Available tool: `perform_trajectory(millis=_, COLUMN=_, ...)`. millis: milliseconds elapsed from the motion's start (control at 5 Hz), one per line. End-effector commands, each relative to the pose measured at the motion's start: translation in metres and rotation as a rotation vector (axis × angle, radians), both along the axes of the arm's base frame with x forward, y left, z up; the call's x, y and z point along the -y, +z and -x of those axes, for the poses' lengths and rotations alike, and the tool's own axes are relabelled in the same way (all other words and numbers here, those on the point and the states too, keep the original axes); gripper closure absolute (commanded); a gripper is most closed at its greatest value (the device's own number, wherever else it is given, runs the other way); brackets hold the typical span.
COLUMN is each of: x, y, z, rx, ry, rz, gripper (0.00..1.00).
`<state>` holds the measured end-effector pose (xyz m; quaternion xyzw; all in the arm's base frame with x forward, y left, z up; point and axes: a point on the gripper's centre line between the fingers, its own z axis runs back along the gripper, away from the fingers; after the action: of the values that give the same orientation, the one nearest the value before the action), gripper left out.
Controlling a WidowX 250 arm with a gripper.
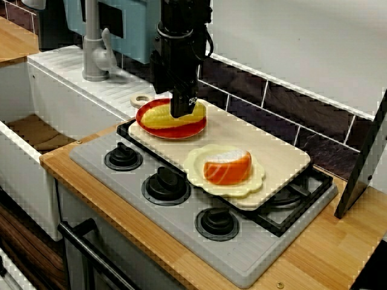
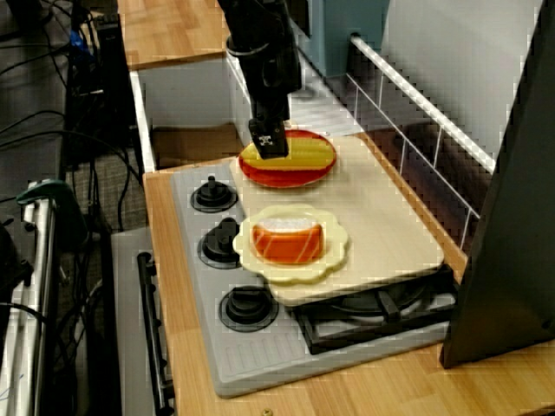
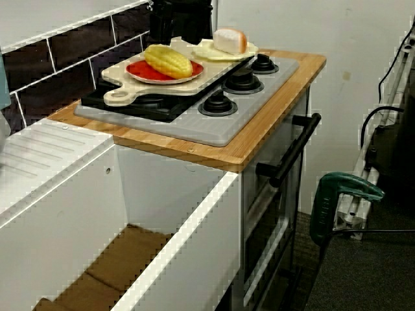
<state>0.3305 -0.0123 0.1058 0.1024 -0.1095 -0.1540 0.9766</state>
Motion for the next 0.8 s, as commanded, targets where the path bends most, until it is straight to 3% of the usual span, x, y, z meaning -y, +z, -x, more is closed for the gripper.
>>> perform_trajectory(millis=0, x=-0.002, y=0.009, z=-0.006, rx=0.024, ry=0.016, rz=0.021, gripper=0.00)
perform_trajectory(millis=600, x=0.000, y=-0.003, z=-0.015, rx=-0.015, ry=0.018, rz=0.025, gripper=0.00)
